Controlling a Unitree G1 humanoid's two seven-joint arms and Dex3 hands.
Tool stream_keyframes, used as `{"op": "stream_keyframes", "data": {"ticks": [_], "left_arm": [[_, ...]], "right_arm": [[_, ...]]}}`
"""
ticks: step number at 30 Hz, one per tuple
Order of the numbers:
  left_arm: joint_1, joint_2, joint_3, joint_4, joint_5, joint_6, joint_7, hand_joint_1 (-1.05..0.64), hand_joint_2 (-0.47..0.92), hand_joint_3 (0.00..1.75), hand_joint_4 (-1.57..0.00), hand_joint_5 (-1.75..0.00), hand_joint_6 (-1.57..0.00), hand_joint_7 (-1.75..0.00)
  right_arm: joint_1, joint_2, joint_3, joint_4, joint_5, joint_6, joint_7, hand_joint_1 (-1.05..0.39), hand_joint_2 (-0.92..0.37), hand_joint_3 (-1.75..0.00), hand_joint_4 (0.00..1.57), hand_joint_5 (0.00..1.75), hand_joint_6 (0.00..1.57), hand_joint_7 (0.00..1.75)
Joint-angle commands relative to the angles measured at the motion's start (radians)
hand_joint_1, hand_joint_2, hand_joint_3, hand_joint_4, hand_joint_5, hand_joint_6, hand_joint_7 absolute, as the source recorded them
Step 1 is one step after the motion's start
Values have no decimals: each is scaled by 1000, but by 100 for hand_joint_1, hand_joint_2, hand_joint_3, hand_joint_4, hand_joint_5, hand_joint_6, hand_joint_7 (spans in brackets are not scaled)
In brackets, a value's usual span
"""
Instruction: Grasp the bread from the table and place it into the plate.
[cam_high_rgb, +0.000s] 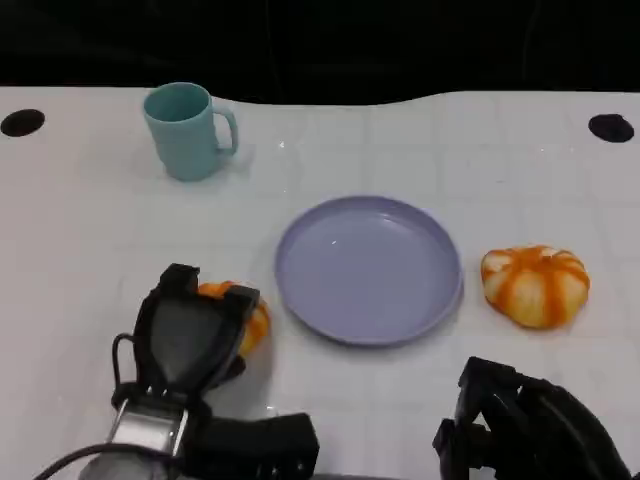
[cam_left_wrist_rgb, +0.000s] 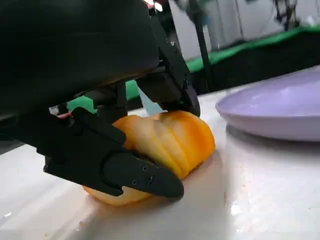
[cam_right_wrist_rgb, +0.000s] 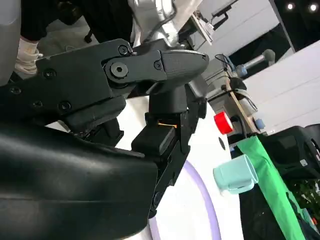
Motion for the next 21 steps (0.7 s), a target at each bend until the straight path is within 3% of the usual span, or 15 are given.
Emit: {"op": "stream_keyframes", "data": {"ticks": [1,4,8,10,15,21], "left_arm": [[-15,6,-5,137,-32,-46,143,-30,92,22,-83,-175,-81,-108],[-25,5,-6,157,-55,-55,157,-27,92,24,-83,-175,-74,-134],[-21,10,-7,131,-75,-44,134,-27,92,29,-83,-175,-67,-152],[-12,18,0,90,-88,-37,101,-28,91,40,-85,-175,-62,-163],[12,46,13,-16,-105,-38,64,-28,88,45,-85,-175,-64,-161],[26,88,34,-140,-98,-34,16,-24,75,48,-85,-175,-58,-174]], "right_arm": [[-4,-10,-10,2,10,-4,4,-73,-92,-21,90,159,80,135],[-1,-11,-10,0,9,-8,8,-72,-92,-22,89,159,80,135],[3,-14,-8,-7,5,-3,2,-73,-92,-22,89,159,80,135],[3,-13,-9,-8,4,-2,-1,-73,-92,-22,89,159,80,135],[-1,-10,-10,11,4,-13,6,-73,-92,-22,89,159,80,135],[1,-6,-5,0,6,-4,-1,-72,-92,-22,89,159,80,135]]}}
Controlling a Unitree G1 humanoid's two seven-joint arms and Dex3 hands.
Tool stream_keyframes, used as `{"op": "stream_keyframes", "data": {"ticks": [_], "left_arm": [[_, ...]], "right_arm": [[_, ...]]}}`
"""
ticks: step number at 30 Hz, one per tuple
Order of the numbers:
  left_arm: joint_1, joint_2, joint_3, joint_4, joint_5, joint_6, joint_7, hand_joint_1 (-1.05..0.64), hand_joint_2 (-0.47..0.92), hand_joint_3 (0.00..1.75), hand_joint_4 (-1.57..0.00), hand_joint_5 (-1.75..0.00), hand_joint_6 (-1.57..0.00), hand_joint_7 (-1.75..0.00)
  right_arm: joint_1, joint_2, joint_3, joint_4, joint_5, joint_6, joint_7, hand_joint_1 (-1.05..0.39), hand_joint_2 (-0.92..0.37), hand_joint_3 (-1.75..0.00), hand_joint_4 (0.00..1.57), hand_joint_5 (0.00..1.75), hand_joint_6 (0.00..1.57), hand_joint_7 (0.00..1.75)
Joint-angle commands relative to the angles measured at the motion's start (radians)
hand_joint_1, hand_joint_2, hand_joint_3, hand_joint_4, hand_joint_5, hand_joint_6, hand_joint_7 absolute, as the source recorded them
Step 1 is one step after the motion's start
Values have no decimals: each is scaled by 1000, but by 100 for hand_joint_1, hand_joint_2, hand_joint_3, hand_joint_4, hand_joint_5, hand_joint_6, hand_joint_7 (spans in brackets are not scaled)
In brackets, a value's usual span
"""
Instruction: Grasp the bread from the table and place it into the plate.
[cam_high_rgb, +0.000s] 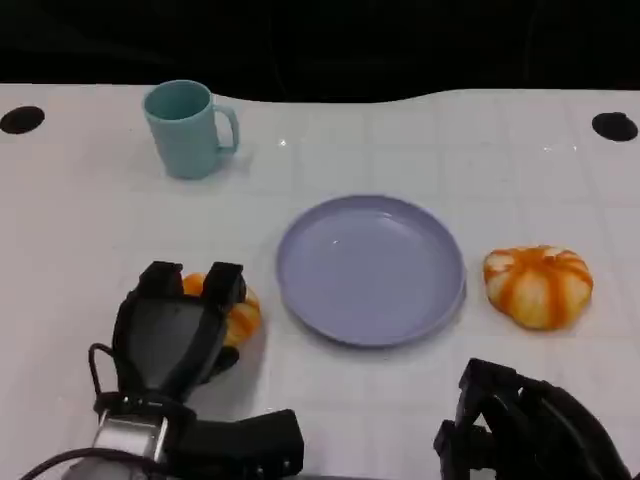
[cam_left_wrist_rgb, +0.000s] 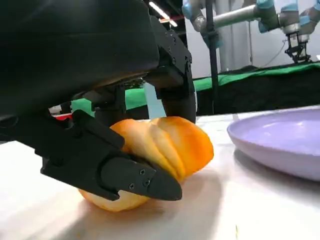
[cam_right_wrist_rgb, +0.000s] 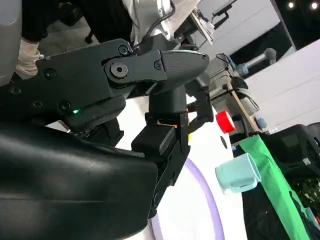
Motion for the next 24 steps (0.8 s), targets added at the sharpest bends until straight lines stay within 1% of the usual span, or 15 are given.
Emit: {"op": "stream_keyframes", "data": {"ticks": [1,4,7,9,12,14,15,18,22,24], "left_arm": [[6,43,21,-79,2,12,-40,-24,73,49,-85,-175,-58,-175],[-1,51,27,-106,4,8,-56,-24,69,54,-83,-175,-58,-175],[-12,52,35,-117,0,-8,-48,-25,63,63,-86,-175,-64,-172],[-23,50,43,-122,-6,-19,-49,-25,61,67,-87,-175,-63,-173],[-32,50,57,-139,-12,-44,-37,-25,49,85,-89,-175,-67,-174],[-30,48,67,-161,-15,-55,-42,-24,44,96,-91,-175,-67,-174],[-28,47,70,-178,-16,-58,-48,-23,43,98,-91,-175,-67,-174],[-30,38,82,-216,-33,-67,-77,-20,40,102,-92,-175,-69,-175],[-52,32,85,-227,-45,-77,-113,-19,39,100,-91,-175,-69,-175],[-78,31,83,-217,-55,-114,-116,-17,35,99,-92,-175,-70,-175]], "right_arm": [[1,-6,-4,-7,4,-2,-5,-72,-92,-22,89,159,80,135],[0,-4,-5,-2,8,2,-6,-73,-92,-22,89,159,80,136],[-4,-5,-5,5,6,5,-7,-74,-92,-20,89,159,80,136],[-12,-3,-9,16,5,-2,-6,-74,-92,-20,89,159,80,137],[-16,-1,-10,17,2,-5,-12,-74,-92,-22,89,160,80,140],[-13,0,-9,14,4,-5,-14,-74,-92,-22,89,160,80,141],[-13,1,-9,15,7,-6,-10,-74,-92,-22,89,160,79,141],[-13,-2,-7,20,4,-10,-5,-74,-92,-21,88,160,78,141],[-15,-5,-4,23,2,-11,-1,-74,-92,-20,88,160,79,138],[-15,-5,-3,20,3,-3,-2,-73,-92,-19,88,159,79,137]]}}
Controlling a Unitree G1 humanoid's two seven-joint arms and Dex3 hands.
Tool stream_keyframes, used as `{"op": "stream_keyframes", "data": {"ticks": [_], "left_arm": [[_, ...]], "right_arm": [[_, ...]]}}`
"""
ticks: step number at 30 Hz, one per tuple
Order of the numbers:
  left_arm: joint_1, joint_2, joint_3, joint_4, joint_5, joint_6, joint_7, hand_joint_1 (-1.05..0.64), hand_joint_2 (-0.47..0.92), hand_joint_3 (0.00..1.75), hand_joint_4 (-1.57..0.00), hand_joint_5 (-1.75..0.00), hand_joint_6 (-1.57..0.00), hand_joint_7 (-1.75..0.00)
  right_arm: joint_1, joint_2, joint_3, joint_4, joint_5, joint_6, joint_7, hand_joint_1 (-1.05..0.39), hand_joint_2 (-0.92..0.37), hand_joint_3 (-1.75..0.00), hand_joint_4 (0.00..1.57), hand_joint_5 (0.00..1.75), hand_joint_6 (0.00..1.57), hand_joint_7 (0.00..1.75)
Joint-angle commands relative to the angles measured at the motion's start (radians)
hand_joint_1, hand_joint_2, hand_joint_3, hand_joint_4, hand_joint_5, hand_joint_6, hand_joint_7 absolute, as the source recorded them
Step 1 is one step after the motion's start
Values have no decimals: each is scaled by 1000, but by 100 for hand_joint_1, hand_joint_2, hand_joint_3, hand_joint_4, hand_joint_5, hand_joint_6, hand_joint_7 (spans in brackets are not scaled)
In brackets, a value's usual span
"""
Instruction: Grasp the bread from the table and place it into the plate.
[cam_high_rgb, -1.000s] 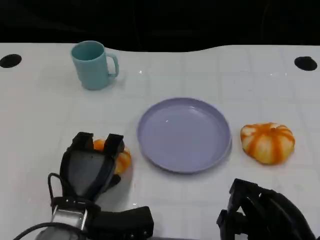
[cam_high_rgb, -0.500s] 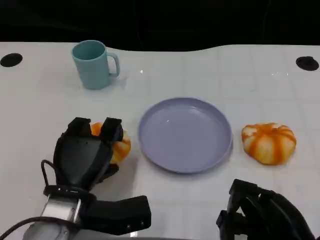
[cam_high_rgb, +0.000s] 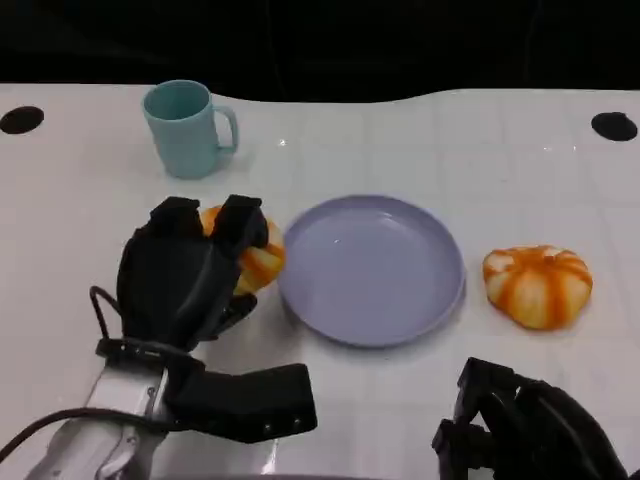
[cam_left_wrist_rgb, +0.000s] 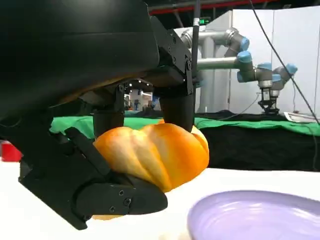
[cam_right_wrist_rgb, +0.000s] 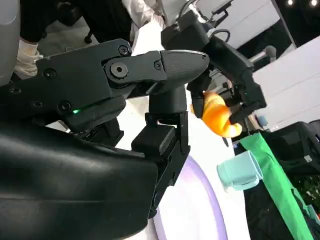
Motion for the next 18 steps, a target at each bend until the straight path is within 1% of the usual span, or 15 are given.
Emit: {"op": "stream_keyframes", "data": {"ticks": [1,3,6,9,11,15,18], "left_arm": [[-61,7,10,5,-26,-64,-22,-16,34,99,-93,-175,-71,-175],[-82,-2,9,9,-41,-75,-58,-15,31,100,-94,-175,-72,-175],[-110,-22,7,23,-68,-92,-98,-14,30,103,-93,-175,-72,-175],[-145,-49,-5,61,-79,-114,-111,-13,28,115,-94,-175,-74,-174],[-178,-78,-11,112,-96,-143,-109,-14,25,127,-95,-175,-75,-175],[-232,-128,-9,211,-140,-191,-117,-14,26,123,-96,-175,-74,-175],[-273,-161,-12,289,-163,-220,-125,-15,30,123,-98,-175,-75,-175]], "right_arm": [[-5,-10,-4,-3,3,0,2,-73,-92,-19,88,159,79,136],[-5,-11,-1,-3,-4,-2,-2,-74,-92,-20,88,159,79,137],[-6,-11,-2,-1,-4,-3,-1,-75,-92,-20,87,159,79,137],[-8,-11,-6,5,2,-4,6,-74,-92,-20,87,159,79,137],[-9,-13,-6,7,1,-4,9,-74,-92,-20,88,159,79,138],[-6,-15,-7,6,2,-9,17,-74,-92,-19,88,160,79,138],[0,-15,-6,2,-1,-14,18,-74,-92,-20,87,160,79,137]]}}
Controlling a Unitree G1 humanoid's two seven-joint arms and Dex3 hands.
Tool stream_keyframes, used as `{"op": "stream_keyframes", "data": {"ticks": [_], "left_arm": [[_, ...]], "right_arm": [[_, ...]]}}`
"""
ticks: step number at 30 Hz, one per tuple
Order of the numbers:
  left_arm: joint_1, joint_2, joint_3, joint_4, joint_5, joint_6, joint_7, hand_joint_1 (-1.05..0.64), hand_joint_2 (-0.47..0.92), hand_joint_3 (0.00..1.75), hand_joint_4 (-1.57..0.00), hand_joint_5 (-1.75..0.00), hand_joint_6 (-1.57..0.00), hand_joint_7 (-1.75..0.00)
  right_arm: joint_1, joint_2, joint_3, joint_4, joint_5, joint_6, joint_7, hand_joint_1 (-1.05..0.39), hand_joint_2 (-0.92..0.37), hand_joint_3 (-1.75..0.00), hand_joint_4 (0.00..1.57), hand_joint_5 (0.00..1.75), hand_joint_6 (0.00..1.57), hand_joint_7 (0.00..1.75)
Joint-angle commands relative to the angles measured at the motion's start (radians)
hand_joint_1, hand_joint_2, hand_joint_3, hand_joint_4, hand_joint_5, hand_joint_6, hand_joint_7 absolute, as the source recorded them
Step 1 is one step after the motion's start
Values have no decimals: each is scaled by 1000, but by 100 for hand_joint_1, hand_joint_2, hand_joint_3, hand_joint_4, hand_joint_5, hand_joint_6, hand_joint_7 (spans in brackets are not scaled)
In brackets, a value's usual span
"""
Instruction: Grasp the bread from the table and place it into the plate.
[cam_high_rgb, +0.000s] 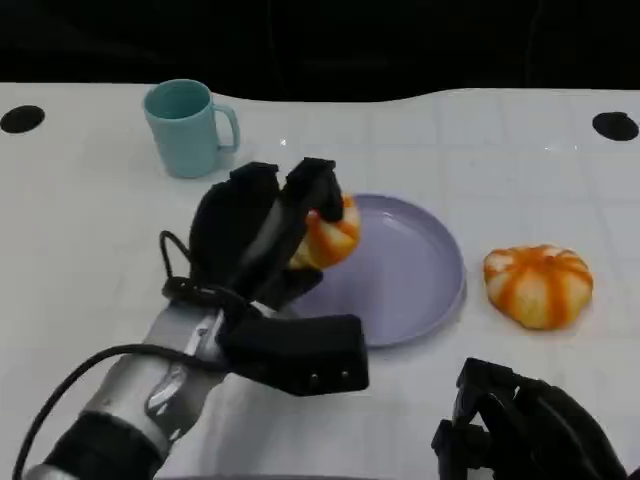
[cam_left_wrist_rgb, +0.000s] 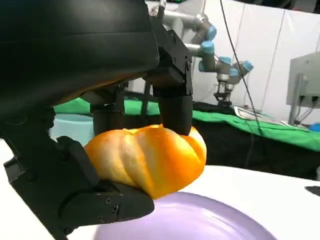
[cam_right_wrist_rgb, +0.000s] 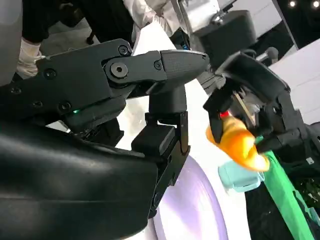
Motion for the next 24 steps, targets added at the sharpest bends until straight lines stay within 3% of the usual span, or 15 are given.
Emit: {"op": "stream_keyframes", "data": {"ticks": [1,13,16,18,20,22,23,24], "left_arm": [[-73,-31,-1,105,-34,-39,-14,-15,31,124,-98,-175,-75,-175],[-171,-93,-9,321,-77,-83,-67,-17,41,113,-94,-175,-71,-171],[-175,-91,-11,339,-84,-102,-83,-19,54,71,-81,-175,-90,-90],[-177,-87,-20,343,-76,-104,-90,-25,75,39,-72,-162,-89,-39],[-179,-81,-28,344,-74,-108,-107,-28,83,24,-67,-152,-83,-17],[-179,-75,-38,335,-74,-100,-141,-36,88,11,-58,-135,-66,-4],[-178,-72,-40,326,-76,-90,-169,-39,90,7,-53,-121,-59,-2],[-177,-69,-42,317,-77,-78,-196,-44,91,5,-44,-95,-49,-1]], "right_arm": [[5,-12,-5,-3,0,-14,7,-74,-92,-20,87,160,79,137],[18,-6,2,-19,3,-11,1,-74,-92,-21,88,160,80,137],[21,-5,3,-22,5,-10,2,-74,-92,-21,87,161,80,136],[22,-5,4,-22,5,-14,5,-74,-92,-20,87,161,80,136],[23,-7,5,-23,4,-17,9,-74,-92,-21,87,161,80,136],[24,-8,6,-27,6,-9,7,-74,-92,-22,87,161,80,137],[25,-8,7,-30,6,-6,4,-74,-92,-21,87,161,79,137],[26,-8,8,-34,5,-3,0,-74,-92,-21,87,161,79,137]]}}
